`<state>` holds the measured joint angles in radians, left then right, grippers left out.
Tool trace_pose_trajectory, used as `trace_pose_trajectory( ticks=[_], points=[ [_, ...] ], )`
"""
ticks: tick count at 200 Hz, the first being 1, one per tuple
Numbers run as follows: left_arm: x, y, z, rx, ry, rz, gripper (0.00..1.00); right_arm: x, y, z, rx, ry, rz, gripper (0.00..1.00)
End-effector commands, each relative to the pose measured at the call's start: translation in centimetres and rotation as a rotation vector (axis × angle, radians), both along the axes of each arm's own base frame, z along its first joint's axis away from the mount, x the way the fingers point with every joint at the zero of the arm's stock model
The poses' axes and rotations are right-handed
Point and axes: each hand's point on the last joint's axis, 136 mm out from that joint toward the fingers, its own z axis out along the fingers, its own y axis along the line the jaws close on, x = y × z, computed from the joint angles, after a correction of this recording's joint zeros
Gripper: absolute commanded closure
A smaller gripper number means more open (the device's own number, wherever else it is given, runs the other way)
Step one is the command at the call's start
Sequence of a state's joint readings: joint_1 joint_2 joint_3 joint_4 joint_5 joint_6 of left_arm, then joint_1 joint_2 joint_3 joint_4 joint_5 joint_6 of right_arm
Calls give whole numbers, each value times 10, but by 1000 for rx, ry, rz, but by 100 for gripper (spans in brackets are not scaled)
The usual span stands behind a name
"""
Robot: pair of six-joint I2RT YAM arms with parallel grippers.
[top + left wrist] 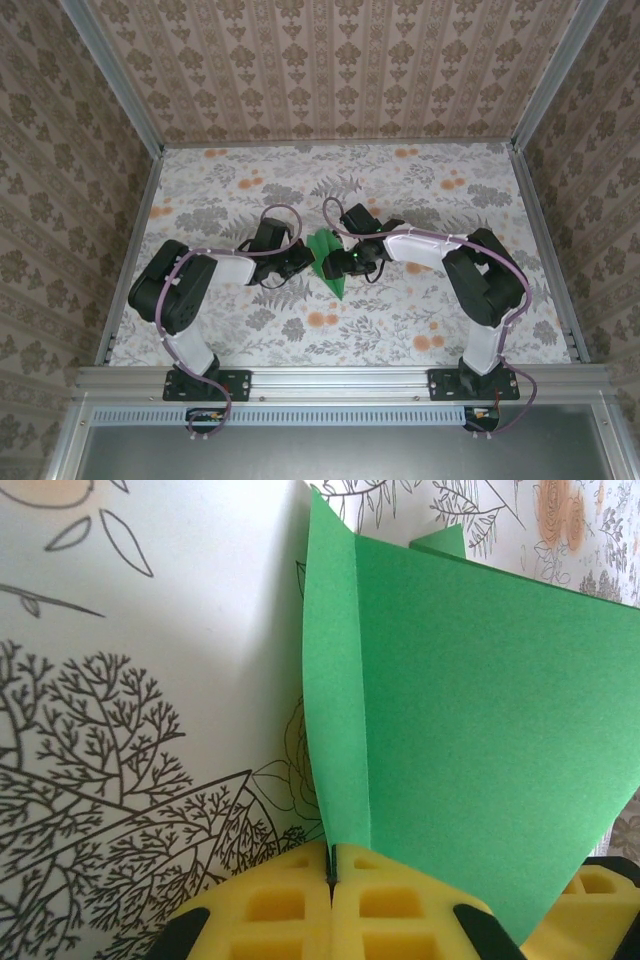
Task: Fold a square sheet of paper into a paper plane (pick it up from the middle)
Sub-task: Move the paper plane to the top-center of the table.
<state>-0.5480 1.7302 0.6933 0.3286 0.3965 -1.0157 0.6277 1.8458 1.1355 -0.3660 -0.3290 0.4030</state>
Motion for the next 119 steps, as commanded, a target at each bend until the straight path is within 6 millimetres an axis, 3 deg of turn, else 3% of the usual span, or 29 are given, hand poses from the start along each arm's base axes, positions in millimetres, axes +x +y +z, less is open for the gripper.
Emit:
trace_pose_trajectory(
  ticks=[1, 41, 119],
  points=[
    [1, 1, 6, -2, -21, -14, 100, -4, 12, 3, 43, 29, 24, 31],
    [0, 1, 4, -1, -15, -13, 100, -5, 19, 12, 106, 25, 25, 34],
    [0, 0, 2, -1, -9, -13, 100, 0, 16, 13, 111, -17, -16, 53]
  ],
)
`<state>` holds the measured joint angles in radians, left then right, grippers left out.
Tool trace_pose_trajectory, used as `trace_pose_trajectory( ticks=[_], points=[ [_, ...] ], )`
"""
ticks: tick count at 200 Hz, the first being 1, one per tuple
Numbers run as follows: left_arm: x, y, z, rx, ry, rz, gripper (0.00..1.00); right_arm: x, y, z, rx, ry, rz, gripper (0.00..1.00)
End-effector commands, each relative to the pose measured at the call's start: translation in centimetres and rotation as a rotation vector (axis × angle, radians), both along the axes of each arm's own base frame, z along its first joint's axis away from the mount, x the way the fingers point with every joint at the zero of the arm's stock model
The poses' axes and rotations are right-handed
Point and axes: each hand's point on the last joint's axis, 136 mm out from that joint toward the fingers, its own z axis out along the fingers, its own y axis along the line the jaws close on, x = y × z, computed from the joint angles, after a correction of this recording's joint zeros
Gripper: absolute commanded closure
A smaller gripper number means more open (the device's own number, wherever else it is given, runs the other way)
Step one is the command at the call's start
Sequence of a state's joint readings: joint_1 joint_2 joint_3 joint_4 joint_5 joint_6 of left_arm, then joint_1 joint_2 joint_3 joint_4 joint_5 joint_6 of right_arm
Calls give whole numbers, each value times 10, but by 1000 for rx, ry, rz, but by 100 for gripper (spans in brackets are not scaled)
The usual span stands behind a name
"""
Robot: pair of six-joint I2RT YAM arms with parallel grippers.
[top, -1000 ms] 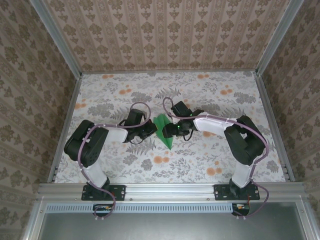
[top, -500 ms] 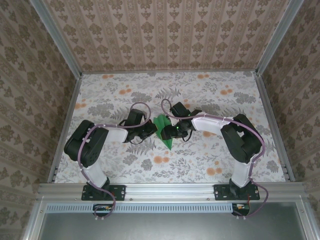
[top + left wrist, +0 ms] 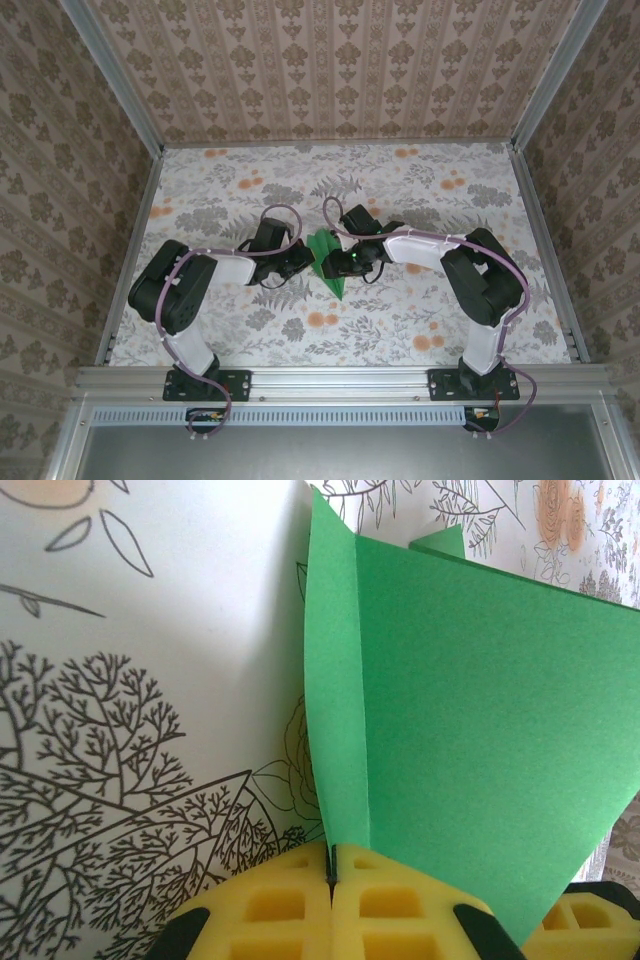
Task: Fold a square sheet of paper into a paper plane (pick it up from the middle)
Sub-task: Move the paper plane to the top-center of the table.
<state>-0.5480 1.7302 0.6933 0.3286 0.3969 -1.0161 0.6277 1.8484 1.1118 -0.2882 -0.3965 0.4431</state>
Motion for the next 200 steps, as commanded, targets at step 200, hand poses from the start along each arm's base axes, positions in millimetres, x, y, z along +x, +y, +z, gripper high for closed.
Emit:
trace_pose_trajectory(
  ticks=[200],
  points=[
    [0, -3, 2, -9, -5, -22, 100, 5, -4, -11, -176, -85, -10, 50]
  ],
)
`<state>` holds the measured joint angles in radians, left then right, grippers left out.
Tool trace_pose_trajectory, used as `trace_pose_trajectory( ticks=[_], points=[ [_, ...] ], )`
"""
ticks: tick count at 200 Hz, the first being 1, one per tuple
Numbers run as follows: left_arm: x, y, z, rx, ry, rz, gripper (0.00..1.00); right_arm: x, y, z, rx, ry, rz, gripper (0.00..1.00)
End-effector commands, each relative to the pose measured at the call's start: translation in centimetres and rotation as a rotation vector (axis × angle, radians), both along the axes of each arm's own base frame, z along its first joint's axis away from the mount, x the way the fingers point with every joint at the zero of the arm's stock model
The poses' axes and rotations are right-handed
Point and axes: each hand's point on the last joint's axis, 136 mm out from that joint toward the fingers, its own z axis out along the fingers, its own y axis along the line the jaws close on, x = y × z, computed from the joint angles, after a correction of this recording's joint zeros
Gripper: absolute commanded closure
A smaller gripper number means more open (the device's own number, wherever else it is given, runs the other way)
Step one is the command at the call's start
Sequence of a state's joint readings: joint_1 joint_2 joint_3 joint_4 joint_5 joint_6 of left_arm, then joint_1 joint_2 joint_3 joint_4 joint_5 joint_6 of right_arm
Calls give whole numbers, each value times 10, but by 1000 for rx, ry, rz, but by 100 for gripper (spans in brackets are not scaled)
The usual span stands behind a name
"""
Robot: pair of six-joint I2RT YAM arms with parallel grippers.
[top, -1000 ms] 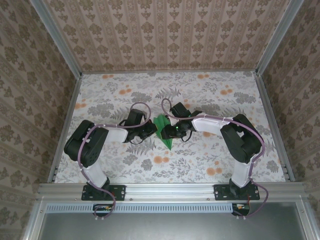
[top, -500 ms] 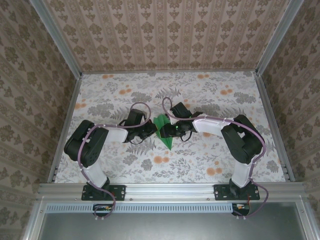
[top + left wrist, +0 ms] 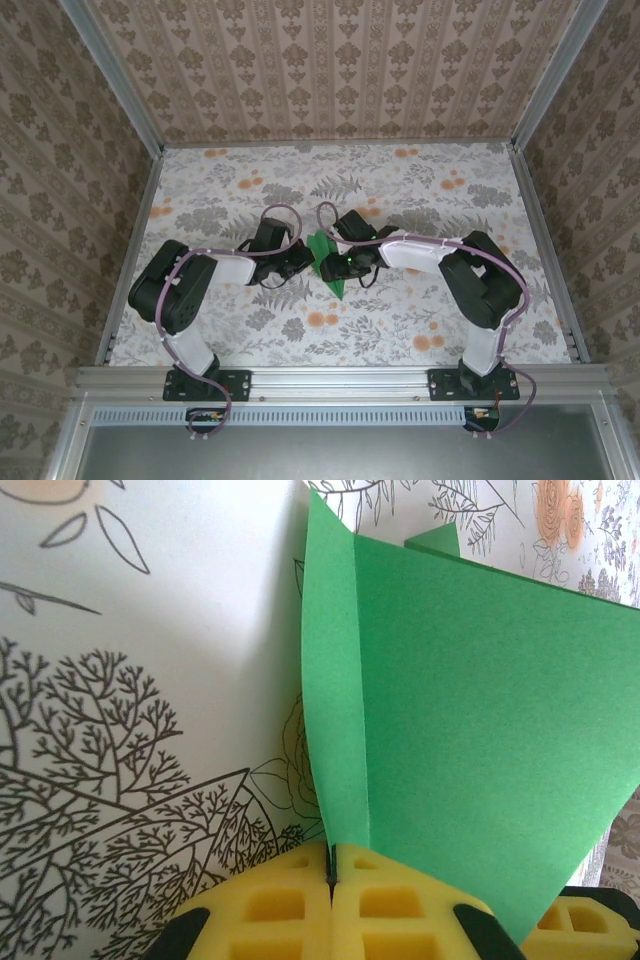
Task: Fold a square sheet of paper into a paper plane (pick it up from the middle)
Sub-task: Move the paper plane to the top-center of the table.
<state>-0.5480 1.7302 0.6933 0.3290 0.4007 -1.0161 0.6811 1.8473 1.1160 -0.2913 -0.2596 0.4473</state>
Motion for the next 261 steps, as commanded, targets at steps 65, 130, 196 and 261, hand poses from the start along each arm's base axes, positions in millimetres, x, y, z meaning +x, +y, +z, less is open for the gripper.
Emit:
trace_pose_trajectory(
  ticks=[65, 130, 196, 261],
  points=[
    [5, 1, 22, -1, -40, -13, 76, 13, -16, -4, -163, -35, -39, 79],
    [11, 58, 57, 196, -105, 80, 27, 30, -66, 43, -350, -183, -132, 91],
    [6, 88, 56, 348, -123, 102, 0, 34, -74, 15, -366, -101, -176, 88],
    [4, 92, 53, 376, -120, 97, 0, 35, -77, -12, -377, -28, -199, 81]
  ],
)
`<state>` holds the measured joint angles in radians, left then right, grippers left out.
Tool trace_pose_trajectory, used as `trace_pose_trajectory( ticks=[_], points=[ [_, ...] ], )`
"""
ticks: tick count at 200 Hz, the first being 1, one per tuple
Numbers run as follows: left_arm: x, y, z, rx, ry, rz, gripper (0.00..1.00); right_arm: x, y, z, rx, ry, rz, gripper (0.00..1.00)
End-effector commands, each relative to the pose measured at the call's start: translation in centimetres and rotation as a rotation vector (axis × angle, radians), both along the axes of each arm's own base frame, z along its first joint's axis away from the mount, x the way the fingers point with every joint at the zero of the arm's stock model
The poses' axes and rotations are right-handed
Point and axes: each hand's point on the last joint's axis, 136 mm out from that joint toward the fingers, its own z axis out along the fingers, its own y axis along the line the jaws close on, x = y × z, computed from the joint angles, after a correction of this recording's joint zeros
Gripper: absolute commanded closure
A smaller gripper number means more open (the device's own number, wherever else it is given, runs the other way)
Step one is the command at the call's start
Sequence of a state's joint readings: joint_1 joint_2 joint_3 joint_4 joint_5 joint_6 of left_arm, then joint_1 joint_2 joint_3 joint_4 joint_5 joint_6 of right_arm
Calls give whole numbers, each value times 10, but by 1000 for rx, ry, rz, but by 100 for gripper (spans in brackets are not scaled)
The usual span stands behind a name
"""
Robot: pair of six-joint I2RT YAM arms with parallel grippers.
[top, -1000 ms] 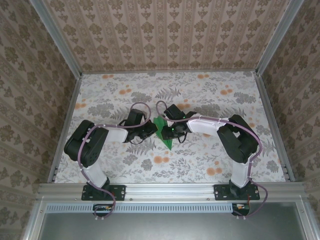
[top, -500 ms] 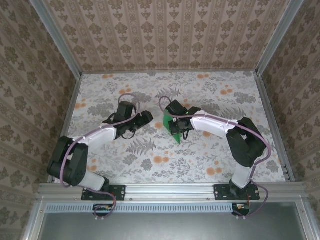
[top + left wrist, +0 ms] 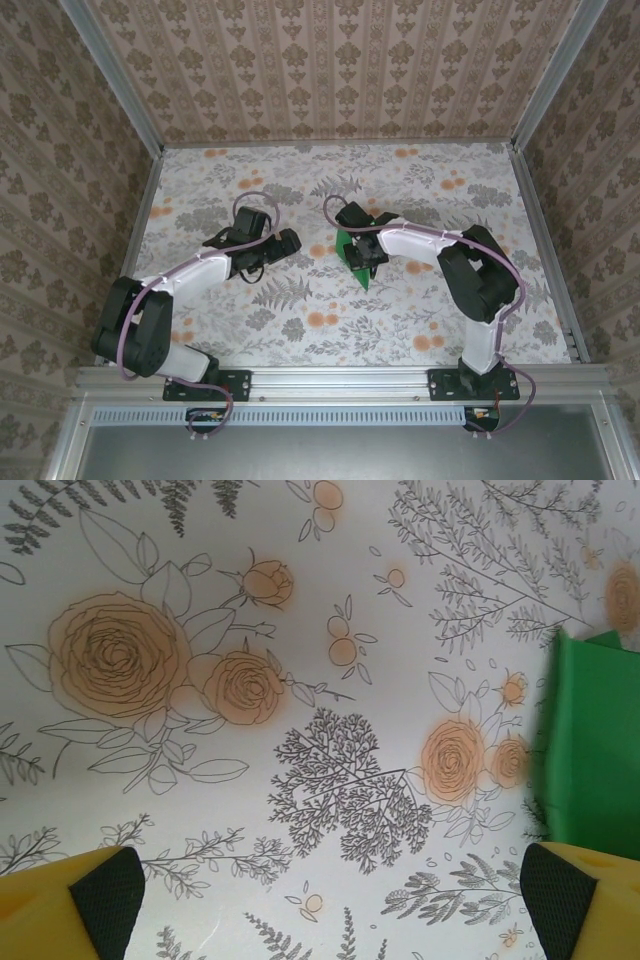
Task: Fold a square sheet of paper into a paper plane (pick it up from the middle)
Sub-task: Move the paper plane to the top-center of the table.
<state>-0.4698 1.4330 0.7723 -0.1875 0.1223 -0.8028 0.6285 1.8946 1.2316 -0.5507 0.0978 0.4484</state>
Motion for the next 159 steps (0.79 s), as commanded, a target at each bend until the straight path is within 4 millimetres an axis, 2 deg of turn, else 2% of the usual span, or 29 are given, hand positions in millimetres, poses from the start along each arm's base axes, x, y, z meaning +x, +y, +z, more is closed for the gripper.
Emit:
trace_pose_trajectory(
  ticks=[1, 21, 54, 67, 72, 85, 121, 159],
  points=[
    [0, 7, 6, 34, -21, -5, 0, 2, 1, -3, 5, 22, -21, 81],
    [0, 9, 6, 42, -21, 0, 0, 2, 0, -6, 1, 25, -25, 81],
    [0, 14, 8, 69, -29, 3, 0, 11, 1, 1, 7, 7, -27, 91],
    [0, 17, 10, 89, -33, 3, 0, 25, 1, 11, 12, -19, -37, 91],
    [5, 27, 11, 96, -36, 30, 0, 31, 1, 15, 18, -32, -41, 91],
    [7, 34, 14, 112, -40, 41, 0, 50, 1, 21, 30, -60, -52, 91],
    [13, 49, 21, 140, -57, 66, 0, 95, 0, 17, 18, -87, -85, 91],
    [18, 54, 24, 144, -65, 66, 0, 121, -1, 8, 9, -81, -96, 87]
  ],
)
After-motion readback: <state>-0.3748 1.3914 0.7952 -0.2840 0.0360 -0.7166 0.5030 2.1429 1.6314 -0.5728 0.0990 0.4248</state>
